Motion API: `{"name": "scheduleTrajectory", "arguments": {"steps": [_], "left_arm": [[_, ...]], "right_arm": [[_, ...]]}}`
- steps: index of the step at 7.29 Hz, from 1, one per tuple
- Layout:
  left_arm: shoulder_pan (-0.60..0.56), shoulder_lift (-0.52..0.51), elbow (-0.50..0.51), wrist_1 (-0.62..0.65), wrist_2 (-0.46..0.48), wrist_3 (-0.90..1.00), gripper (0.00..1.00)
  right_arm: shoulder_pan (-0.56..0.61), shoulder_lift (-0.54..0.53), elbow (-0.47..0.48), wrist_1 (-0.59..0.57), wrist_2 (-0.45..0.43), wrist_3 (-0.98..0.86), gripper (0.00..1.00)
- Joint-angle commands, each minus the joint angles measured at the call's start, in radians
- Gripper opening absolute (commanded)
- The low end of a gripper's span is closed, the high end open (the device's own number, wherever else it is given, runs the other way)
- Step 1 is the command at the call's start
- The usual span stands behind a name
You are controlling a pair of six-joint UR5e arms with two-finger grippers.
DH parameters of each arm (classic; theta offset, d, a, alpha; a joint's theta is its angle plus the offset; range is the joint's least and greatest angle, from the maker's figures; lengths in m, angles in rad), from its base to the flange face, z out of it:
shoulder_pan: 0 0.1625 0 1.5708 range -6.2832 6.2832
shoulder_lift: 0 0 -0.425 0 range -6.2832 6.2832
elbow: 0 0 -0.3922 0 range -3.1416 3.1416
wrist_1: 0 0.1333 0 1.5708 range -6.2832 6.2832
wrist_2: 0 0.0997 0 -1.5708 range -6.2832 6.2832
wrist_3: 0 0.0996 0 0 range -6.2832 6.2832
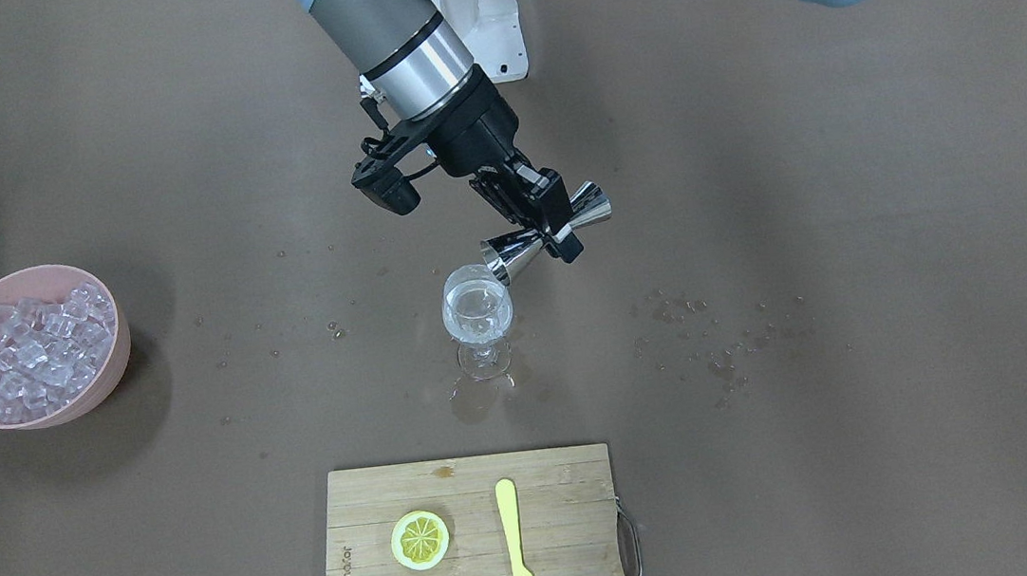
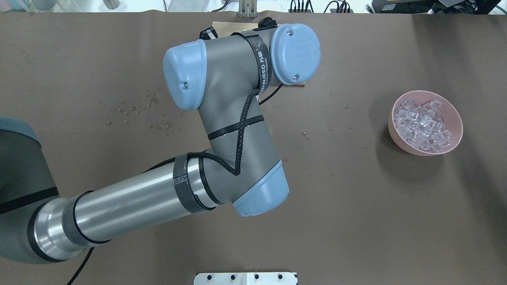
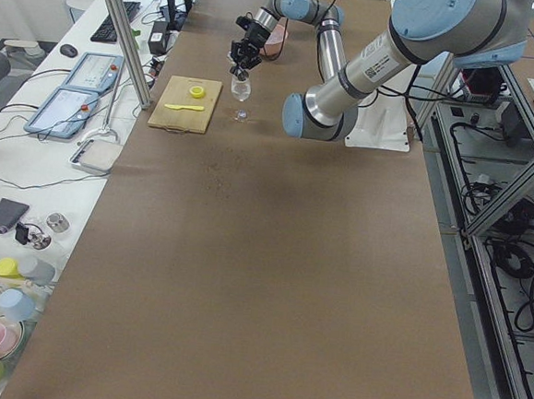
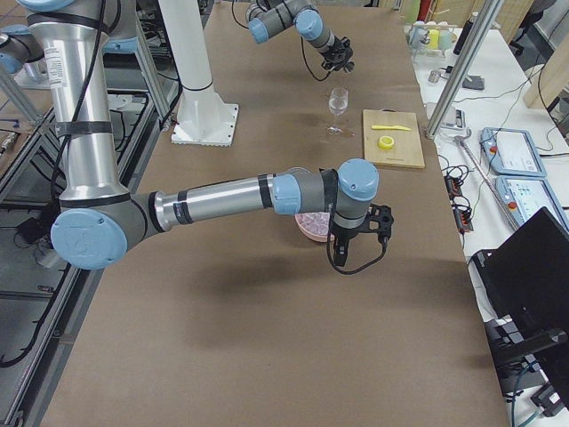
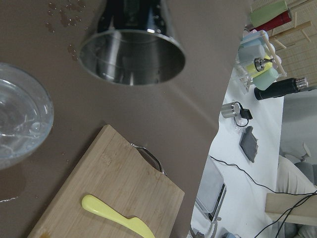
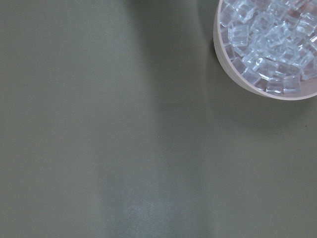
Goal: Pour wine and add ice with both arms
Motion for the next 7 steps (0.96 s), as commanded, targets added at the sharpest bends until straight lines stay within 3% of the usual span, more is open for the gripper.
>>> {"name": "scheduleTrajectory", "arguments": {"steps": [1, 2, 4, 5, 6, 7], "left_arm": [[-0.008, 0.039, -0.142, -0.018, -0.009, -0.034, 0.00], [-0.023, 0.105, -0.201, -0.091, -0.013, -0.120, 0.00], [-0.116, 0.205, -0.303, -0.176, -0.131, -0.279, 0.00], [-0.153, 0.254, -0.334, -0.231, -0.143, -0.409, 0.00], [-0.196, 0.333, -0.332, -0.347, -0.162, -0.482, 0.00], [-0.259, 0.456, -0.319, -0.559, -0.215, -0.530, 0.00]], "right_arm": [[-0.001, 0.002, 0.001, 0.000, 0.000, 0.000, 1.00], [-0.005, 0.003, 0.001, 0.000, -0.002, 0.000, 1.00], [-0.007, 0.008, 0.002, 0.000, 0.000, 0.002, 1.00], [-0.007, 0.008, 0.006, 0.000, 0.000, 0.002, 1.00], [-0.007, 0.011, 0.007, 0.000, 0.001, 0.005, 1.00], [-0.010, 0.012, 0.007, 0.002, 0.001, 0.011, 1.00]]}}
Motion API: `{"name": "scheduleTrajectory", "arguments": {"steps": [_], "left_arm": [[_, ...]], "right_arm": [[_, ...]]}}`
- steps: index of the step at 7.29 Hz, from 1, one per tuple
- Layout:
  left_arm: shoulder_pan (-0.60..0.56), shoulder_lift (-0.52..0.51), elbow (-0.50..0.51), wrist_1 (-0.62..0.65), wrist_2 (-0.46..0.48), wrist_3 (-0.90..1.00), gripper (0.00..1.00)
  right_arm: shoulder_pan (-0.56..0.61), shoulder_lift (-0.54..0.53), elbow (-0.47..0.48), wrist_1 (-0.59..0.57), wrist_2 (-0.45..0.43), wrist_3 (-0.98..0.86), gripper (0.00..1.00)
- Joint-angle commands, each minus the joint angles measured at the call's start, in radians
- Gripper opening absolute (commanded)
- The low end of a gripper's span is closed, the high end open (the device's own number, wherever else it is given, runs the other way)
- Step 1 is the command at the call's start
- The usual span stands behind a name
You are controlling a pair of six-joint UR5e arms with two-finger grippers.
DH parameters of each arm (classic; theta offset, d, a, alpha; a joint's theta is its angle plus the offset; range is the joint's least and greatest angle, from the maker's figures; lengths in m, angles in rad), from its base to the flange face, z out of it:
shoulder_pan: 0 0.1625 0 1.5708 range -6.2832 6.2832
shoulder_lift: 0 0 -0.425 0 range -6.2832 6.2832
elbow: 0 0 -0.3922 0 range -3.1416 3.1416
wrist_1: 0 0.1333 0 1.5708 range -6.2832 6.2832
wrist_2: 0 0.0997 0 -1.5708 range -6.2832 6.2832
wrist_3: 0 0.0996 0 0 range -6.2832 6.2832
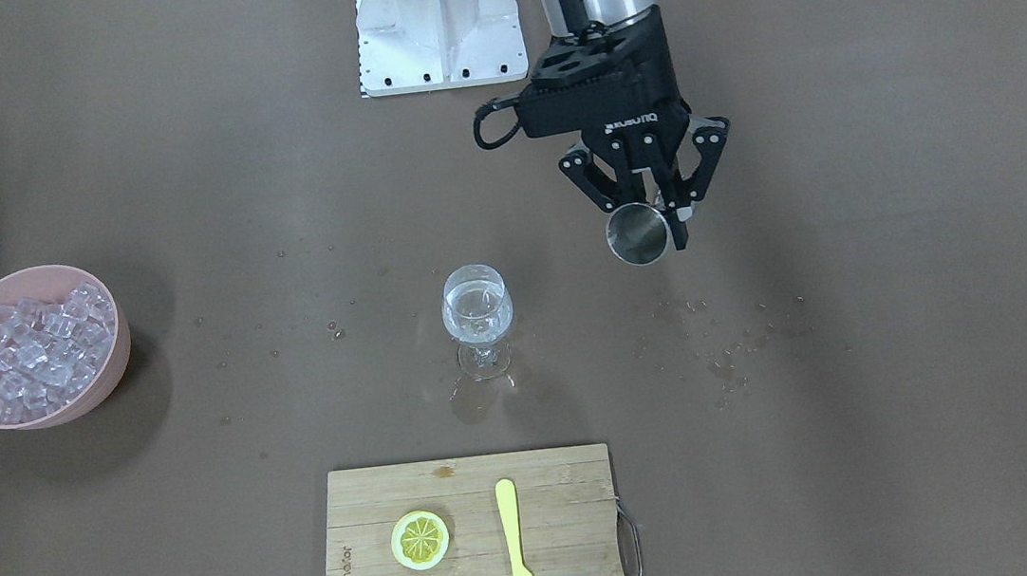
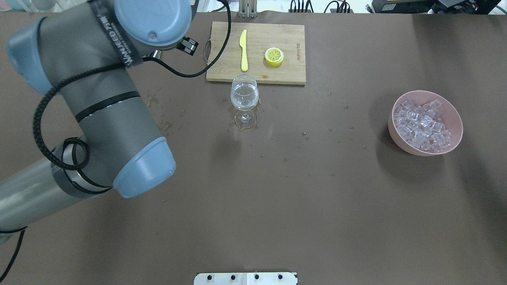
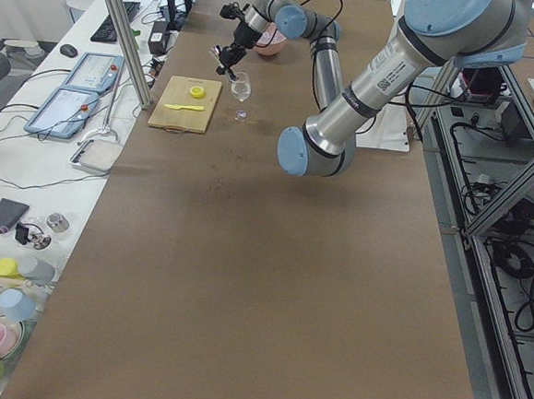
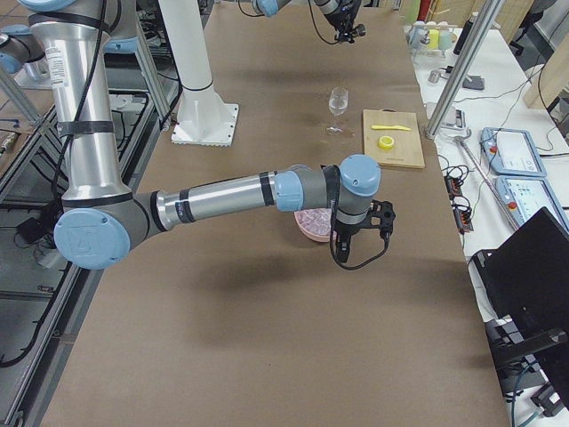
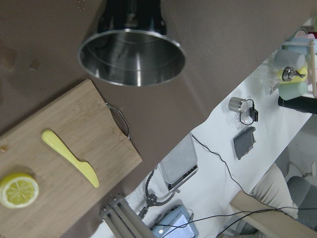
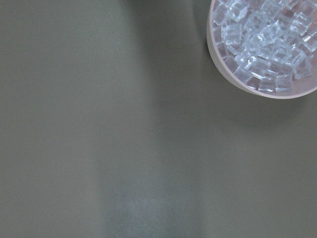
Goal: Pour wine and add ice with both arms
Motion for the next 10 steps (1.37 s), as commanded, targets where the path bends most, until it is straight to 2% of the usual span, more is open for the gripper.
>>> {"name": "scheduleTrajectory", "arguments": {"steps": [1, 3, 4, 5, 6, 8, 10], "left_arm": [[-0.115, 0.229, 0.022, -0.373, -0.113, -0.119, 0.00], [-0.117, 0.372, 0.025, -0.535, -0.105, -0.228, 0.00], [-0.117, 0.494, 0.031, -0.715, -0.105, -0.291, 0.00], [-0.113, 0.582, 0.057, -0.873, -0.058, -0.358, 0.00], [-0.090, 0.609, 0.083, -0.931, 0.025, -0.449, 0.00], [0.130, 0.620, 0.073, -0.933, 0.315, -0.610, 0.00], [0.267, 0.634, 0.082, -0.923, 0.500, -0.702, 0.00]], "right_arm": [[-0.005, 0.005, 0.001, 0.000, 0.001, 0.006, 1.00], [-0.013, 0.005, 0.001, 0.000, 0.001, 0.013, 1.00], [-0.017, 0.005, 0.001, 0.001, -0.004, 0.013, 1.00], [-0.020, 0.005, 0.001, 0.001, -0.004, 0.013, 1.00], [-0.020, 0.005, 0.001, 0.001, -0.002, 0.013, 1.00], [-0.023, 0.005, 0.000, 0.001, -0.006, 0.013, 1.00], [-0.025, 0.005, -0.001, 0.001, -0.006, 0.013, 1.00]]}}
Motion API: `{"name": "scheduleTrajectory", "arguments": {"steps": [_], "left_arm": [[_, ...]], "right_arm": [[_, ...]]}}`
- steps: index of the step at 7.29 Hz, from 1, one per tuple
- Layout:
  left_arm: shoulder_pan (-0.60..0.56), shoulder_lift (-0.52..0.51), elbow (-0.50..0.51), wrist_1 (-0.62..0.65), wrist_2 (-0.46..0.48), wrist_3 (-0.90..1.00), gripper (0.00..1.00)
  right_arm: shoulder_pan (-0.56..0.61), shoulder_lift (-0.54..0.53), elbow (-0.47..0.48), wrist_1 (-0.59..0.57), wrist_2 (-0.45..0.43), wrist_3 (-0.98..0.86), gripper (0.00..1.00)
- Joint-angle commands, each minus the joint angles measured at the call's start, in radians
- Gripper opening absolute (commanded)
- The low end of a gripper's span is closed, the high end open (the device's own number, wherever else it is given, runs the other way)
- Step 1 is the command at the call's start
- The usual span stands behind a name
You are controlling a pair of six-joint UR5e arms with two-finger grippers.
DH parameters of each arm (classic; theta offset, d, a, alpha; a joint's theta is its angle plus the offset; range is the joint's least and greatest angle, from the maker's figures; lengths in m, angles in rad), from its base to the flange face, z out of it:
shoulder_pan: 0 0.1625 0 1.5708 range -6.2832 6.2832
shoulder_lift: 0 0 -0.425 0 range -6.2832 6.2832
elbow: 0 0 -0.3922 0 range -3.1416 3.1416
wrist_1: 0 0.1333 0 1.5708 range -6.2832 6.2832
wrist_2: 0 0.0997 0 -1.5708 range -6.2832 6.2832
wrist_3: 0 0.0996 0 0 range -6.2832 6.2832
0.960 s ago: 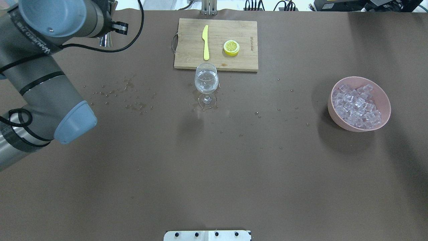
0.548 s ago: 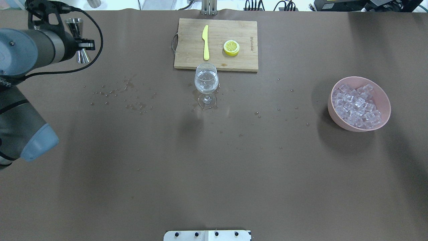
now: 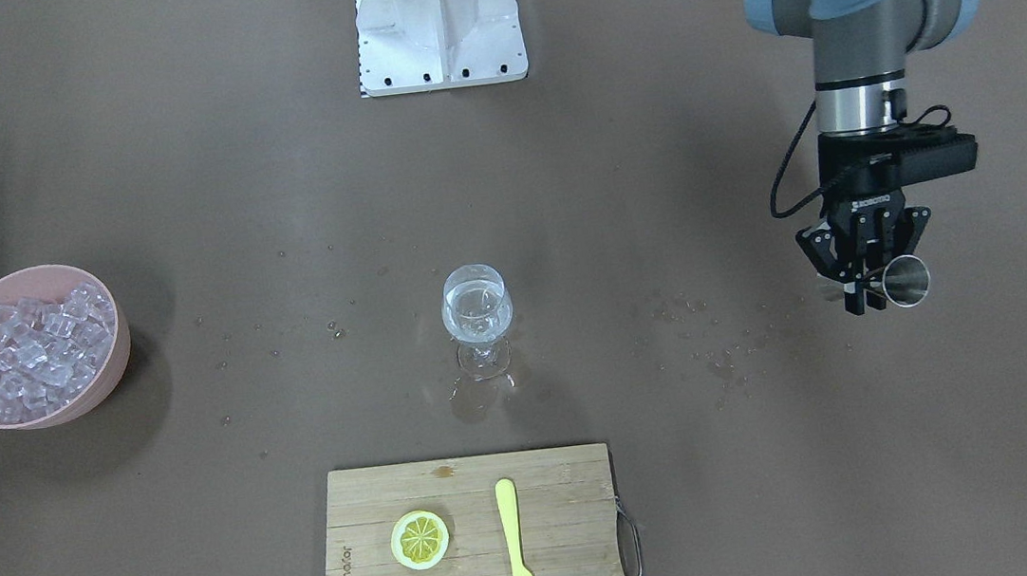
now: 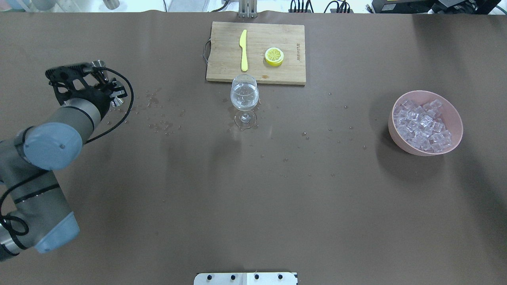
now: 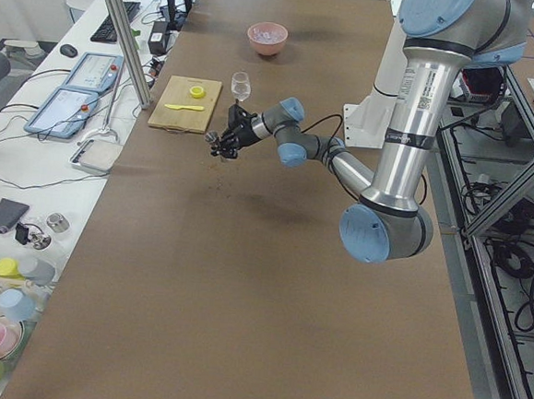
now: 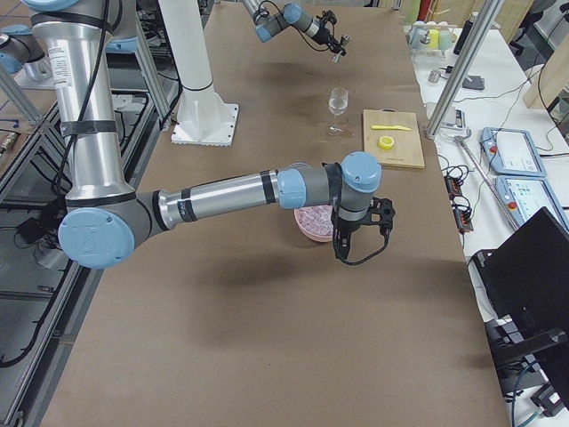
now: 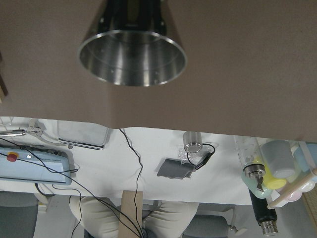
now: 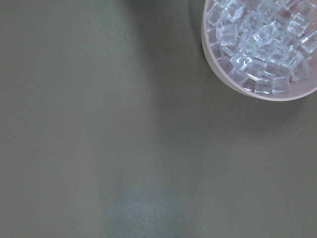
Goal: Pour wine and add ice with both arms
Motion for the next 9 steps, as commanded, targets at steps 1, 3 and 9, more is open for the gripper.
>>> {"name": "scheduleTrajectory", "arguments": {"steps": [1, 3, 9], "left_arm": [[0.094, 0.024, 0.008, 0.005, 0.179, -0.068, 0.00], [0.107, 0.075, 0.015, 0.006, 0.314, -0.114, 0.00], [0.223, 0.072, 0.132, 0.008, 0.566, -0.255, 0.00]], "right_arm": [[-0.001, 0.002, 0.001, 0.000, 0.000, 0.000, 1.00], [-0.001, 0.002, 0.001, 0.000, 0.001, 0.000, 1.00], [-0.008, 0.002, 0.000, 0.000, 0.000, 0.000, 1.00]]}}
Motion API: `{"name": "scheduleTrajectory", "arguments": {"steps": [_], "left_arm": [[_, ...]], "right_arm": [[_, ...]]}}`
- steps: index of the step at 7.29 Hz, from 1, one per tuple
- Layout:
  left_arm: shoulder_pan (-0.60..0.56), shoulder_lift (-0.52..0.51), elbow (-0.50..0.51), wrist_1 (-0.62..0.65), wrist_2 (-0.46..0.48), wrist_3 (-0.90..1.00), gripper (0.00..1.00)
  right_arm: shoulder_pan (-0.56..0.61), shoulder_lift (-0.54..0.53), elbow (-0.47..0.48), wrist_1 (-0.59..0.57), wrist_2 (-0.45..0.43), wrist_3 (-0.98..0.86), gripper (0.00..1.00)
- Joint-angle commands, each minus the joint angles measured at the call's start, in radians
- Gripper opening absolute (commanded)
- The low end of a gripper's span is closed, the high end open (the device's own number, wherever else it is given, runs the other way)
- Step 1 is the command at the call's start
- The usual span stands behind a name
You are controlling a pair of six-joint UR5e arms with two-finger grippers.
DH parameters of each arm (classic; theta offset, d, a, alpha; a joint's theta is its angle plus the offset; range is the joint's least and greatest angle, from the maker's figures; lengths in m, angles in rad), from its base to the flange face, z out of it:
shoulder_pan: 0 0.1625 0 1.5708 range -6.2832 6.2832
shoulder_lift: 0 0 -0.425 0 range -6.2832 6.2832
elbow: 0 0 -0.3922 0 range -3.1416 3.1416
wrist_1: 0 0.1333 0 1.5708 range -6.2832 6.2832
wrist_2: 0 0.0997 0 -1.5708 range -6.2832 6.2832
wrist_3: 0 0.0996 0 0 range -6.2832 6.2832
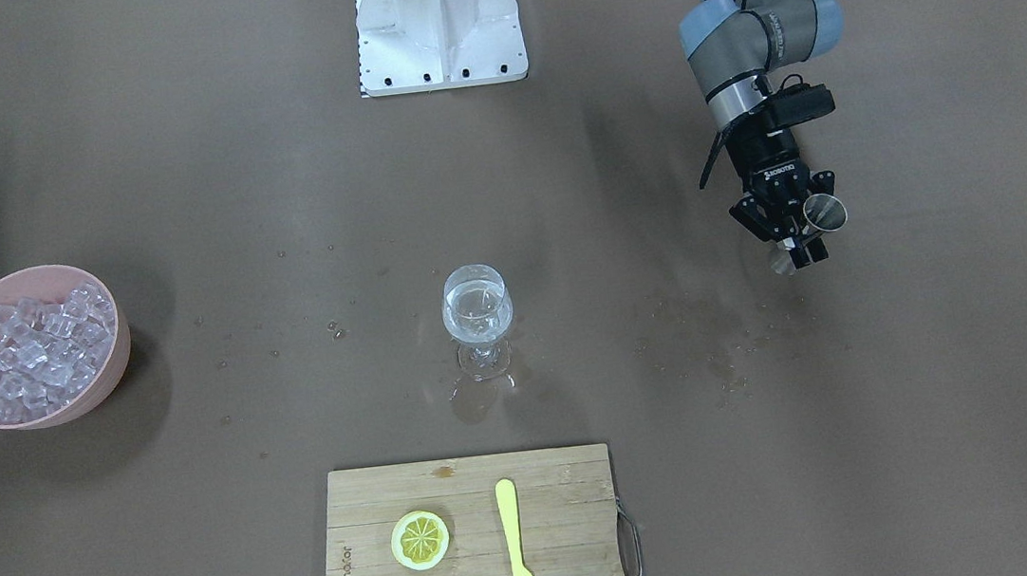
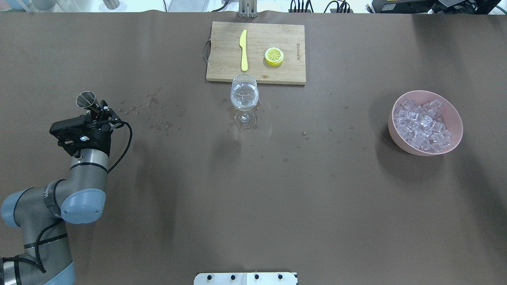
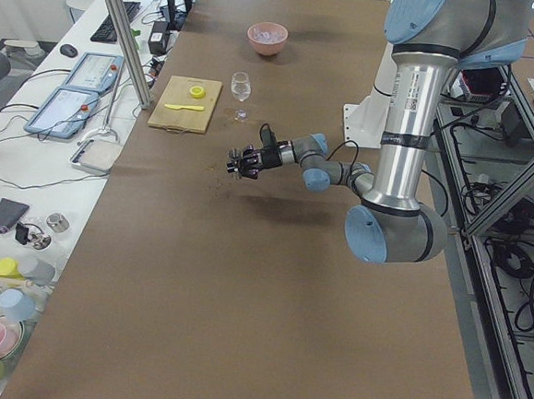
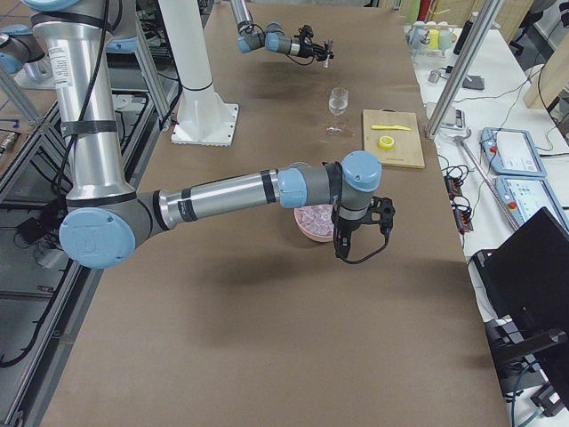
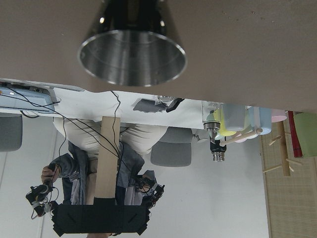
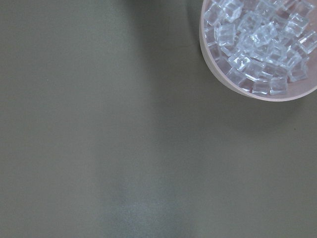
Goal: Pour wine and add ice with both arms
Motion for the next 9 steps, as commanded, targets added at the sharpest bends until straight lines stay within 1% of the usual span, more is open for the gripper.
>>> {"name": "scheduleTrajectory", "arguments": {"steps": [1, 2, 5, 8, 9], "left_arm": [[0.033, -0.010, 0.053, 0.000, 0.090, -0.045, 0.00], [0.042, -0.010, 0.063, -0.001, 0.097, -0.051, 0.00], [0.107, -0.010, 0.038, -0.001, 0.089, -0.052, 0.00], [0.113, -0.008, 0.063, -0.001, 0.092, -0.052, 0.00], [0.113, -0.007, 0.066, -0.001, 0.095, -0.052, 0.23]], "right_arm": [[-0.003, 0.000, -0.001, 0.000, -0.001, 0.000, 1.00], [-0.005, 0.000, -0.001, 0.000, -0.001, 0.000, 1.00], [-0.005, -0.001, -0.002, 0.000, -0.004, 0.000, 1.00], [-0.005, -0.001, -0.002, 0.000, -0.004, 0.000, 1.00], [-0.005, -0.001, -0.002, 0.000, -0.004, 0.000, 1.00]]}}
